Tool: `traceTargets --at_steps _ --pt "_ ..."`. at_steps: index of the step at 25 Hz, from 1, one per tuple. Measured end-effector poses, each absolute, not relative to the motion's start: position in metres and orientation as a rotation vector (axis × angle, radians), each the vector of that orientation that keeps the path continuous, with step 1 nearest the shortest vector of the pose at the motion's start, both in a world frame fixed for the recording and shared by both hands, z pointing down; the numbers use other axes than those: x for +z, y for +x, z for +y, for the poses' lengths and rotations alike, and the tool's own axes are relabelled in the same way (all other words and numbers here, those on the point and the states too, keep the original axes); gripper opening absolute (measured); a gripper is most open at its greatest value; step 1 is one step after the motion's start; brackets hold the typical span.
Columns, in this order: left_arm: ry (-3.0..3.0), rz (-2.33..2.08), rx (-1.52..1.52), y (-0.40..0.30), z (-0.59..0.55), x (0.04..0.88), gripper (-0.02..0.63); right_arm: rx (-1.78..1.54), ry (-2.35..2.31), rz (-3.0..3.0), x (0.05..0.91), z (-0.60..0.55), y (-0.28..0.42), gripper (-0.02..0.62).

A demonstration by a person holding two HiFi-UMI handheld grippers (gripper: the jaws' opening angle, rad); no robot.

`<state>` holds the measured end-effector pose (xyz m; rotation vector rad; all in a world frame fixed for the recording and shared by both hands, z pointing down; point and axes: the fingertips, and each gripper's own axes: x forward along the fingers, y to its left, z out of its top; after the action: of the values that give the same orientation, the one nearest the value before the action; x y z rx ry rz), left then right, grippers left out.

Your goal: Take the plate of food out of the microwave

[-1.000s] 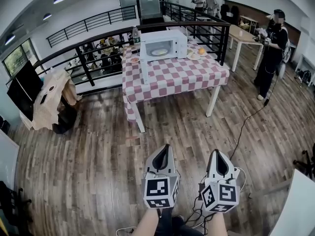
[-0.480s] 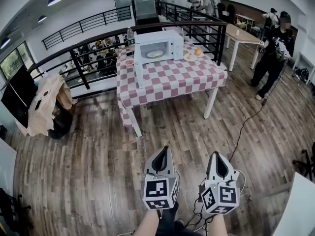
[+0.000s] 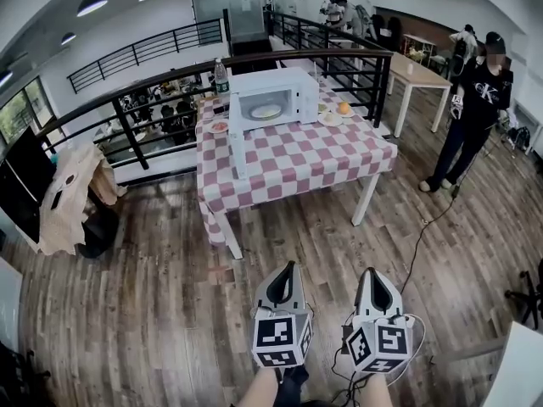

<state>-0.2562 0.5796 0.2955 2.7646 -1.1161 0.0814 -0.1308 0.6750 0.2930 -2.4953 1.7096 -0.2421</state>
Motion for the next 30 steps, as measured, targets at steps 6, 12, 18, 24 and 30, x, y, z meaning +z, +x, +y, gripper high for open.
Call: traceTargets --at_steps 6,12,18,24,30 --pt "2.770 -1.126 0.076 -0.257 0.527 0.292 0.012 -0.262 -2.491 1.742 0.295 0.618 -0.135 -0.005" --pt "2.771 -1.125 0.085 -0.253 0.497 0.295 0.012 -0.267 -2.498 1.765 0.297 0.584 -0.133 -0.005" --pt "2.768 -1.143 0.093 -0.246 0.476 0.299 0.012 -0.290 -2.507 1.749 0.303 0.568 -0.120 -0.005" --pt "2.745 -1.156 0.110 -0.236 0.460 0.307 0.012 -0.304 -2.522 1.720 0.310 0.560 -0.097 -0.005" --pt "2.733 -1.190 0.127 -0.212 0.439 0.309 0.012 -0.312 -2.510 1.694 0.310 0.540 -0.061 -0.005"
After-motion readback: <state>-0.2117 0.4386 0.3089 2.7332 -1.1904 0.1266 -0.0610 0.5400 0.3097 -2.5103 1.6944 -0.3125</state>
